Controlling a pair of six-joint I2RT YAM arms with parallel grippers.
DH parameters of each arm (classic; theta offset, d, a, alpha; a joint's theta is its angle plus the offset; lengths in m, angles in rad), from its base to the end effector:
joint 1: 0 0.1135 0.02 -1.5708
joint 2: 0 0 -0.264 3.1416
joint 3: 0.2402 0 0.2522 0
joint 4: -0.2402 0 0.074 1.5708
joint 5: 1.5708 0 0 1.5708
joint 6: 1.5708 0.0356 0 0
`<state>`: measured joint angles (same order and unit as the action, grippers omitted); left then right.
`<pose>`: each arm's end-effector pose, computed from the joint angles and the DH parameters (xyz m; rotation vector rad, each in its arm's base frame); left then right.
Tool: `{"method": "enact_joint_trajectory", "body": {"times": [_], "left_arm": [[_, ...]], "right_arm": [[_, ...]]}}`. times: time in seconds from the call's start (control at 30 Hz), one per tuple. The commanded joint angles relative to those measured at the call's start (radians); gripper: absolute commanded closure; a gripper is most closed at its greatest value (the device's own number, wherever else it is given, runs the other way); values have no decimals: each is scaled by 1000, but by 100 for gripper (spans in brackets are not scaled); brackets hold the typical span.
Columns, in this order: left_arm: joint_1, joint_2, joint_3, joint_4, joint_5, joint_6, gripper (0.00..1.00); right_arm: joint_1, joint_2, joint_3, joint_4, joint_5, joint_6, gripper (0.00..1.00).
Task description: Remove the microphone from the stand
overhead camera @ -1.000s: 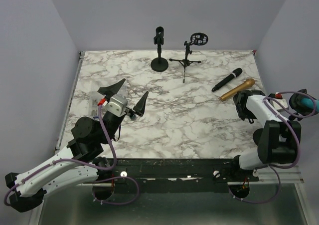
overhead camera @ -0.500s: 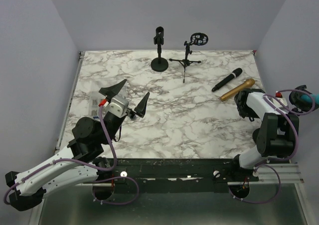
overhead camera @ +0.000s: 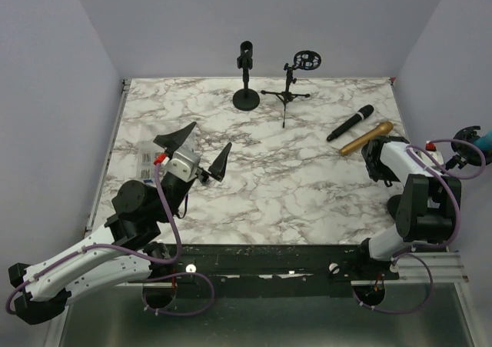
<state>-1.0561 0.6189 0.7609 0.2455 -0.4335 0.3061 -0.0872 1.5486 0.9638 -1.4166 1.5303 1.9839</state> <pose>0.0807 -0.1122 0.4009 0.4385 1.1495 -0.3977 0.2161 -0.0546 0.2237 1.3061 1.1980 -1.2793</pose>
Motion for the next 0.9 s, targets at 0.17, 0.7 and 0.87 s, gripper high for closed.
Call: {"method": "enact_joint_trajectory", "body": {"times": [0.17,0.7,0.87], "left_arm": [[-5,4,0,23,-10,8,4],[-7,10,3,20,-5,5,4],[-9,11,3,18,-4,7,4]], "right_arm": [[31,-10,-19,-2,229,78,82],[235,-55,-73,-4,225,67,100],[318,-65,-93,-4,204,75,100]]}}
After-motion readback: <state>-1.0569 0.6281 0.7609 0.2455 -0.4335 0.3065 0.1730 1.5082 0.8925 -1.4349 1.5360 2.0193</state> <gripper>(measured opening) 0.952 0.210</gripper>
